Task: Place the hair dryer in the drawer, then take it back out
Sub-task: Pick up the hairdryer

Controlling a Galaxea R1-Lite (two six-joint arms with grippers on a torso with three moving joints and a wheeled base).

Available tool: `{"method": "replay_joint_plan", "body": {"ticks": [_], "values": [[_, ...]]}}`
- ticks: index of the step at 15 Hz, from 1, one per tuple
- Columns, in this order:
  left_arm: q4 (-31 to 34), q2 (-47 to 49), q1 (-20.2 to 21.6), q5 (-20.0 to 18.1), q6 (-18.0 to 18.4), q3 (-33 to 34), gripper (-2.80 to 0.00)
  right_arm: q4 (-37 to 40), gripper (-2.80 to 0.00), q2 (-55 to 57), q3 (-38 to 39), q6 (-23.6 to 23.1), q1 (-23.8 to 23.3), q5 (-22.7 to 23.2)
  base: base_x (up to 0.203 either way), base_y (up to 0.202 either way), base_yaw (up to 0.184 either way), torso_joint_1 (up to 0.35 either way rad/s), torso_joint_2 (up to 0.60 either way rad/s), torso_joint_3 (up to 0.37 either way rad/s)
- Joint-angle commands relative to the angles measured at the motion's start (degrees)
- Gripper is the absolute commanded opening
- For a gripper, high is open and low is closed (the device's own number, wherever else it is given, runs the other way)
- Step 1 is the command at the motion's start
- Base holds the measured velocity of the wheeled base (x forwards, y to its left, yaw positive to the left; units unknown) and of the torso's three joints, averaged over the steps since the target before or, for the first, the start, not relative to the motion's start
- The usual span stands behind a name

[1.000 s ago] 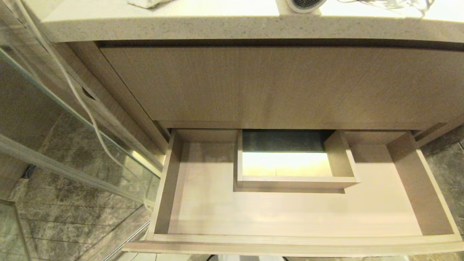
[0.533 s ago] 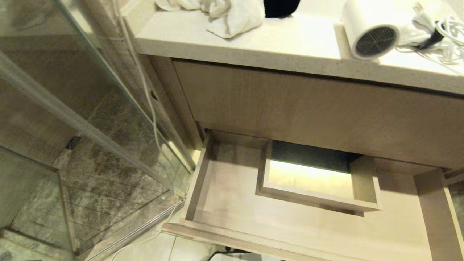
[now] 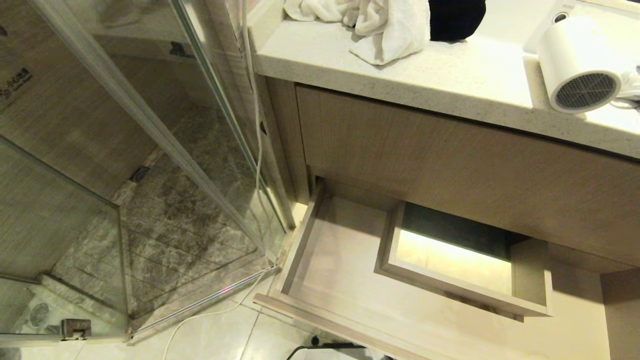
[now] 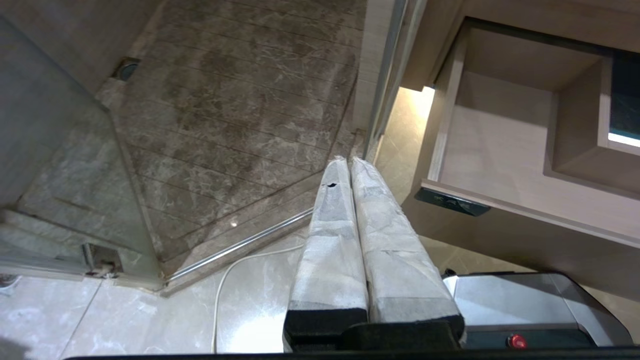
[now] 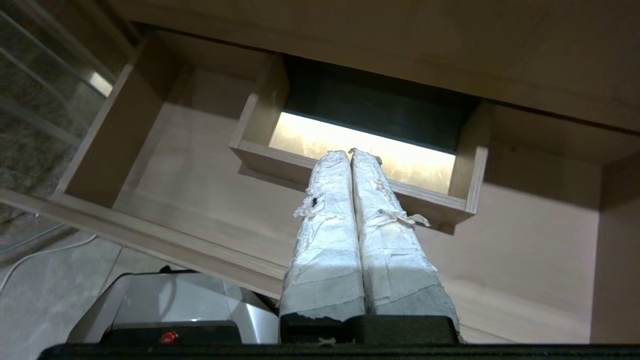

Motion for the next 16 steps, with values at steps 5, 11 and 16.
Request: {"method": "replay_joint_plan", "body": {"ticks": [5, 11, 16], "values": [[0.0, 0.0, 0.0, 0.0, 0.0, 0.1, -2.80, 0.0, -2.80, 0.0, 0.1, 0.2, 0.0, 0.0, 0.000, 0.005, -0.041, 0.000, 0.00, 0.001], [0.0, -0.1, 0.0, 0.0, 0.0, 0.1, -2.80, 0.0, -2.80, 0.0, 0.1, 0.1, 0.0, 0.0, -0.003, 0.014, -0.148, 0.004, 0.00, 0.001], [0.0, -0.1, 0.0, 0.0, 0.0, 0.0, -2.80, 0.1, -2.80, 0.0, 0.1, -0.6, 0.0, 0.4, 0.000, 0.000, 0.000, 0.000, 0.00, 0.000]]}}
